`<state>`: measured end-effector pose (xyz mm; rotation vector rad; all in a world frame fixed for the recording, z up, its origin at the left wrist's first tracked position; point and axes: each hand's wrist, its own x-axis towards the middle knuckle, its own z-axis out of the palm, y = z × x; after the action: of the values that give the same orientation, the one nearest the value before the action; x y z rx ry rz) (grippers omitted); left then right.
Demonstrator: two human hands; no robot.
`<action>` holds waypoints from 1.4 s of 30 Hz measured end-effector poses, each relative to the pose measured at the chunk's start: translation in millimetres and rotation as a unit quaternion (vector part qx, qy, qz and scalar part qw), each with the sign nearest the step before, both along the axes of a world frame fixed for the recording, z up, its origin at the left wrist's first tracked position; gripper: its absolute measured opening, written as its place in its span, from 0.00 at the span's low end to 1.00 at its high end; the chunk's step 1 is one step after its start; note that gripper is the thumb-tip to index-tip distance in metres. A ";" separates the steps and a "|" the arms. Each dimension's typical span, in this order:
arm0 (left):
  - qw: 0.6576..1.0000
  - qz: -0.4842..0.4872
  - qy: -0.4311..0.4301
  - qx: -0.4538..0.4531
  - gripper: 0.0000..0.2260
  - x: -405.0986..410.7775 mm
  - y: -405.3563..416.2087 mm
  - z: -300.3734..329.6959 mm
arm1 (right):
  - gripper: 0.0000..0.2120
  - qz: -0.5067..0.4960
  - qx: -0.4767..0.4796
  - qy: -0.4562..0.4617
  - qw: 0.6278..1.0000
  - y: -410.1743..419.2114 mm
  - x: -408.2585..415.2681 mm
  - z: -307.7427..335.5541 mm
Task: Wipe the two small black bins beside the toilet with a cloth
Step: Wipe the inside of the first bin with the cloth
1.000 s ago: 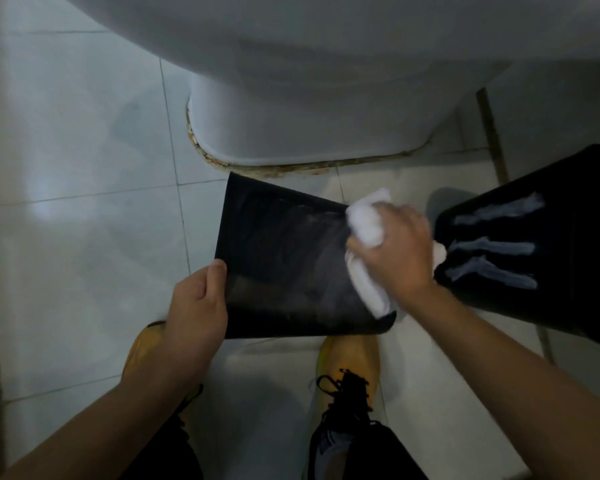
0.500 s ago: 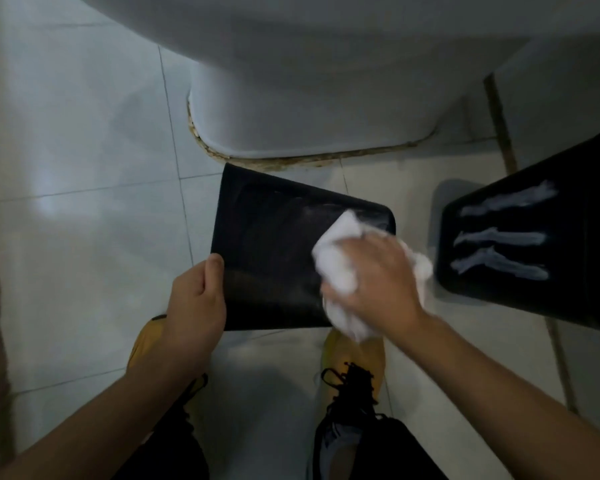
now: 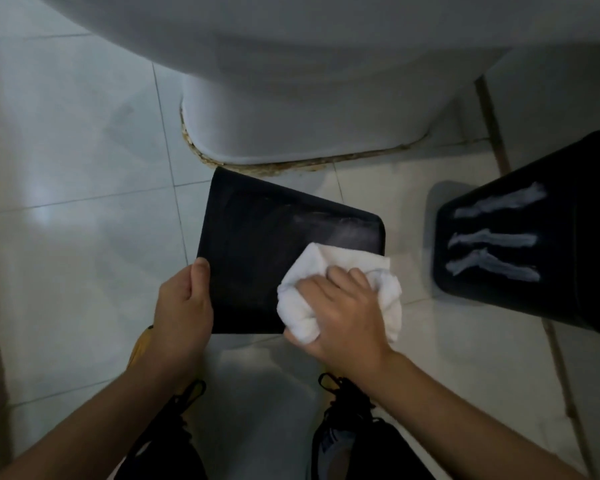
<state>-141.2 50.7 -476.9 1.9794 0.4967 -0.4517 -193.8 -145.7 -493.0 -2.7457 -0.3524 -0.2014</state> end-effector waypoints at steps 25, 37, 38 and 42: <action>0.998 -0.006 0.000 -0.067 0.12 -14.0 -4.7 7.4 | 0.13 -0.197 0.565 0.259 0.758 -15.0 25.5 136.7; 0.992 0.018 0.074 -0.106 0.25 -9.7 0.4 3.3 | 0.24 -0.349 0.188 0.263 0.880 -26.3 30.1 64.1; 0.989 0.028 0.084 -0.115 0.24 -8.9 0.6 3.6 | 0.30 -0.361 0.182 0.274 0.873 -22.0 27.4 64.0; 0.986 0.029 0.097 -0.131 0.24 -9.4 1.3 2.9 | 0.51 -0.386 0.243 0.348 0.819 -13.2 18.9 60.5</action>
<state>-150.6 52.1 -474.0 1.6735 0.5850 -0.6433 -174.9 -158.9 -432.4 -2.0877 0.8951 0.4525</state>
